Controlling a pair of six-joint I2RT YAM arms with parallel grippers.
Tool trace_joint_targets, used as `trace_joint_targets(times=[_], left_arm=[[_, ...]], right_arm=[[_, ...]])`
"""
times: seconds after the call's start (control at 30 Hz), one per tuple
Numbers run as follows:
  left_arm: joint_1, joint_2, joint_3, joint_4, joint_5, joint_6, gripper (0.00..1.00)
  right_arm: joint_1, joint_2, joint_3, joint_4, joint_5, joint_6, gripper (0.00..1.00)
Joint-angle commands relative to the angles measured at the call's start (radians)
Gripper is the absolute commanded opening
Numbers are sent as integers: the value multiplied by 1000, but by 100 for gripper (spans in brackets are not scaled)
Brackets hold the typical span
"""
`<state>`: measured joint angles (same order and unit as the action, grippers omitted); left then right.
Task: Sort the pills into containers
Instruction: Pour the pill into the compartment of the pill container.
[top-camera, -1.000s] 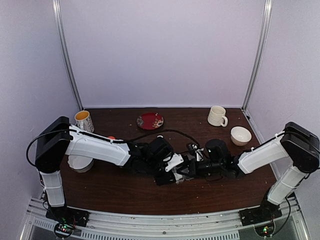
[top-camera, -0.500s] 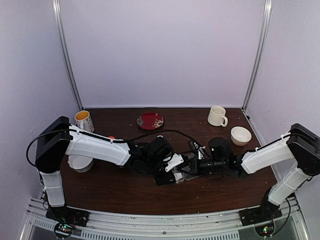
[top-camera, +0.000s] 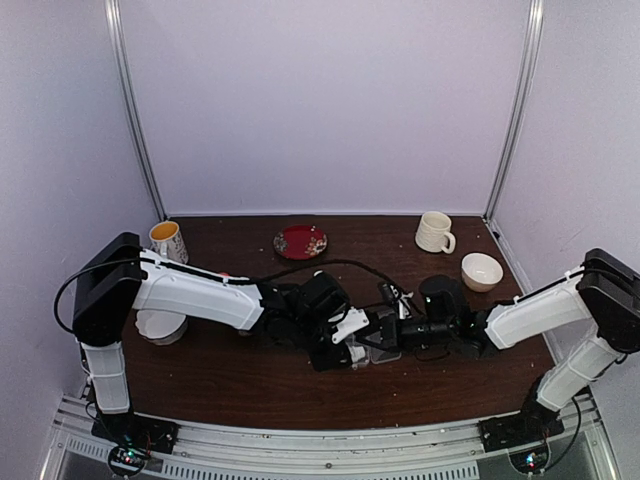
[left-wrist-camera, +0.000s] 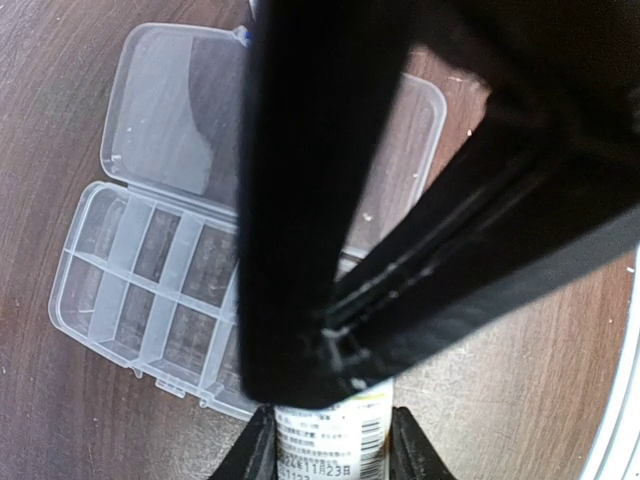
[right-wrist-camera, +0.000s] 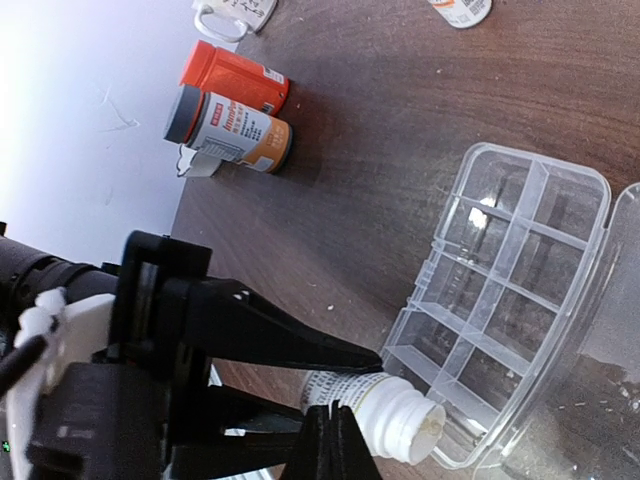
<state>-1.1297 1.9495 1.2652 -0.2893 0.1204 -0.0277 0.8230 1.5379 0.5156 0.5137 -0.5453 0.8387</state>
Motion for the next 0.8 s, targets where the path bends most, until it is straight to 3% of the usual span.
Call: trace_joint_targets(times=[0.0,0.33,0.77], left_arm=[[-5,22,18,-1,9,9,0],[-5,24,22,-1,14,8,0],[-4,26,34,-15,17,10,0]], right_arm=[[-4,-47,-29,48,-5,7,0],[8,86,-12,0,3,5,0],[5,-55,-56,88,-20,13,0]])
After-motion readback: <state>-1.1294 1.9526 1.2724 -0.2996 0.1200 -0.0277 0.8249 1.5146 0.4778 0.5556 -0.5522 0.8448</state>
